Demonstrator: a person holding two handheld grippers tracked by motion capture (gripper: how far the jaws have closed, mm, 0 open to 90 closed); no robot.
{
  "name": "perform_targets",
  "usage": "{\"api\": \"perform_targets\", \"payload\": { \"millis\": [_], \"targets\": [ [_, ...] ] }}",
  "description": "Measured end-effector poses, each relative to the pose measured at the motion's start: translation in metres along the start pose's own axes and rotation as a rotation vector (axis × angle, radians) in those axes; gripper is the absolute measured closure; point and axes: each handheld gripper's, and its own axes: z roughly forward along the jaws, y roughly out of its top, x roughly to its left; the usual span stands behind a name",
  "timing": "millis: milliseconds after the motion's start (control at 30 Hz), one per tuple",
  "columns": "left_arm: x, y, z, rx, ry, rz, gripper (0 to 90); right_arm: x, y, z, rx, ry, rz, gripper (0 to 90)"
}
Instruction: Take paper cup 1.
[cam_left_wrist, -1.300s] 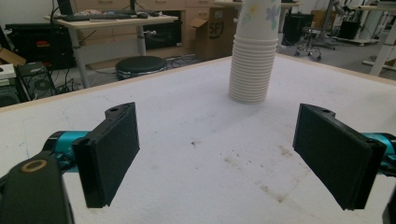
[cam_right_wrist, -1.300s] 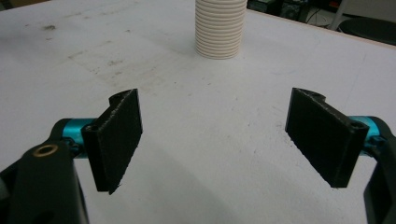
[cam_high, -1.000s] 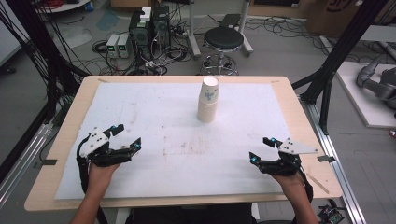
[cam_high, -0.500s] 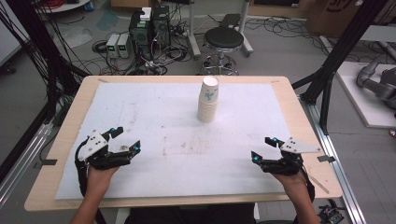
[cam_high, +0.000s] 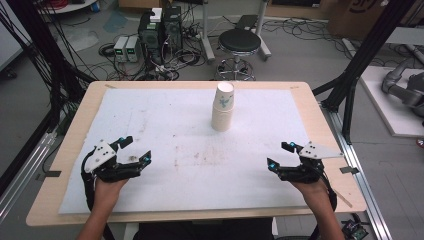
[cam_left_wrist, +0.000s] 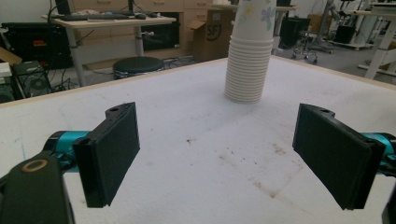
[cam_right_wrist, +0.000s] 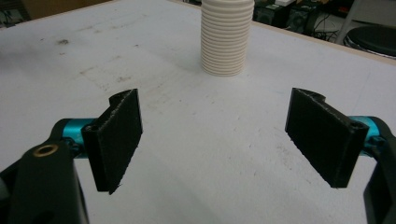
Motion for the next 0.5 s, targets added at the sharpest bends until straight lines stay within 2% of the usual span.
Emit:
{"api": "perform_targets", "payload": {
  "millis": [267, 367, 400, 500],
  "targets": [
    [-0.002, -0.001, 0.001, 0.003, -0.008, 0.0, 14.7, -0.004, 0.026, 0.01, -0.008, 0.02, -0.014, 19.2],
    [-0.003, -0.001, 0.002, 0.004, -0.009, 0.001, 14.7, -0.005, 0.046, 0.02, -0.014, 0.039, -0.036, 19.2],
    [-0.004, -0.001, 0.003, 0.006, -0.012, 0.002, 14.7, -0.005, 0.046, 0.02, -0.014, 0.039, -0.036, 19.2],
    [-0.005, -0.001, 0.004, 0.009, -0.018, 0.004, 14.7, -0.007, 0.069, 0.032, -0.012, 0.062, -0.047, 19.1]
  ]
}}
